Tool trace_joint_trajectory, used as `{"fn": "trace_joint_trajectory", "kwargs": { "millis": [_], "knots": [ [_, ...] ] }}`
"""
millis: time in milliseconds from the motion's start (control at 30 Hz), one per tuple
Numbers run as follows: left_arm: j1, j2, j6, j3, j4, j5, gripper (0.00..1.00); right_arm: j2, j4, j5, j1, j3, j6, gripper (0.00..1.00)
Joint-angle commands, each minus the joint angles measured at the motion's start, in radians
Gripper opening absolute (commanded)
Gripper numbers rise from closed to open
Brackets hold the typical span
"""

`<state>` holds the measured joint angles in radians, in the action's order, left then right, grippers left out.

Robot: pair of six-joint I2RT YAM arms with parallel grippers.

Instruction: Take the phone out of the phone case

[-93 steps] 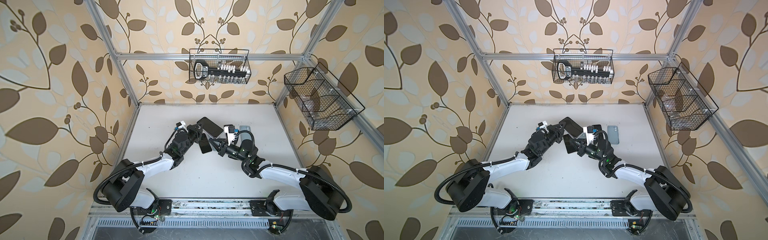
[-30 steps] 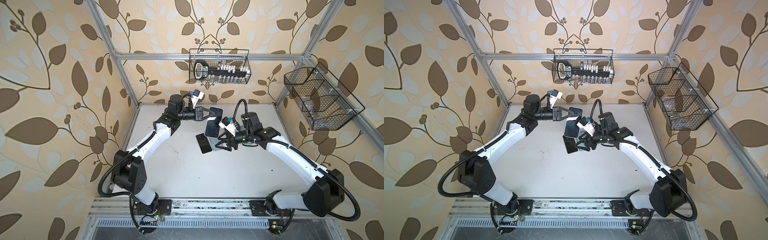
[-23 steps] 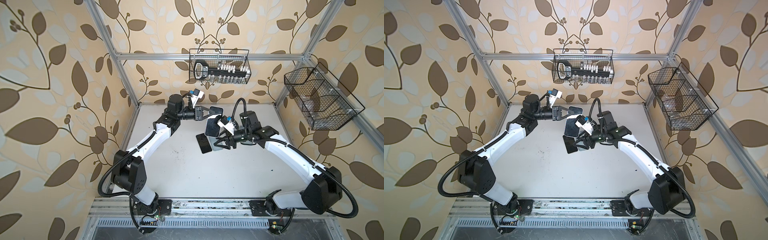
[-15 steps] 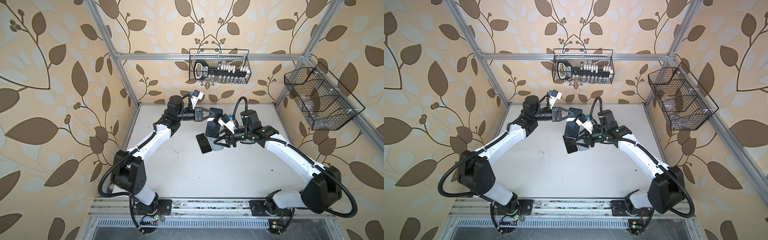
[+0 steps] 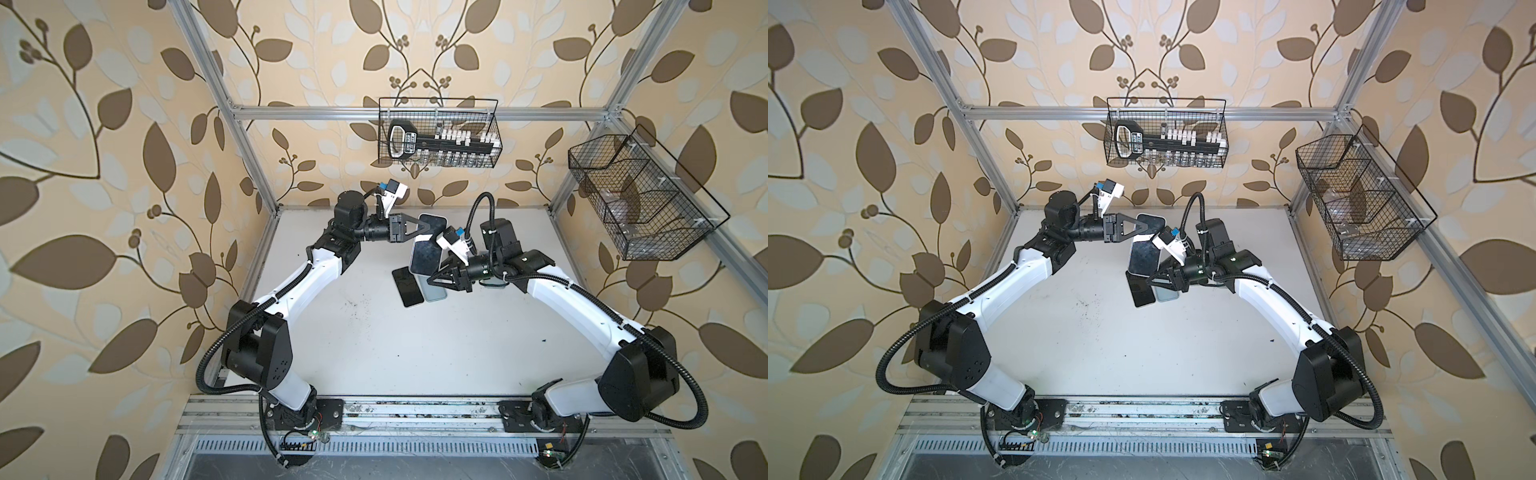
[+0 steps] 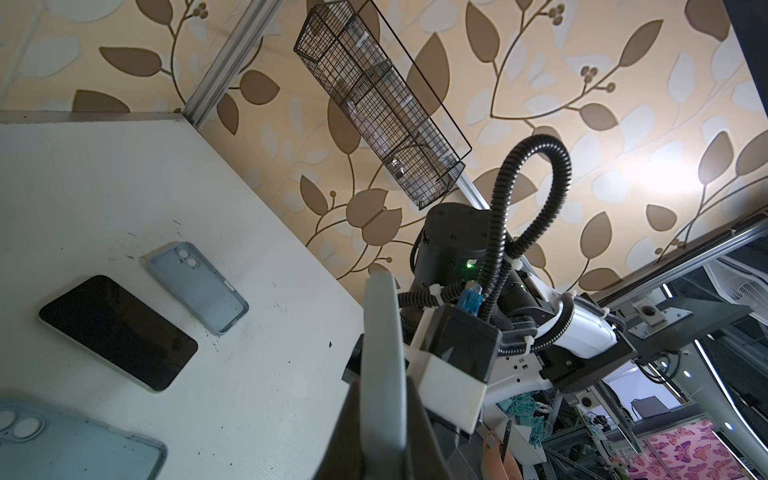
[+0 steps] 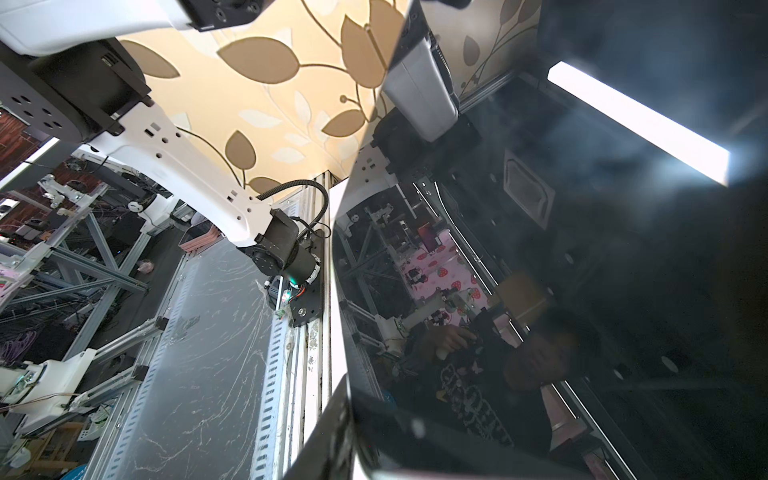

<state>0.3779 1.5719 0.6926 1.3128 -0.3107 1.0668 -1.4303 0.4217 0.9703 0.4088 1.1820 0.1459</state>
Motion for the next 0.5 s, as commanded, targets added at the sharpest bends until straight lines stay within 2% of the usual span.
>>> {"fn": "trace_joint_trajectory", "kwargs": {
  "millis": [0,333,467],
  "knots": [
    [-0.008,-0.061,0.031,0.014,-0.095,0.035,0.0,-0.014,0.0,0.038,-0.008,0.025,0.015,0.27],
    [0.002,-0.052,0.077,-0.004,-0.162,0.045,0.0,-0.017,-0.018,0.064,-0.019,0.027,0.007,0.15],
    [0.007,-0.04,0.139,-0.021,-0.242,0.045,0.0,-0.015,-0.021,0.071,-0.021,0.026,0.014,0.1]
  ]
}}
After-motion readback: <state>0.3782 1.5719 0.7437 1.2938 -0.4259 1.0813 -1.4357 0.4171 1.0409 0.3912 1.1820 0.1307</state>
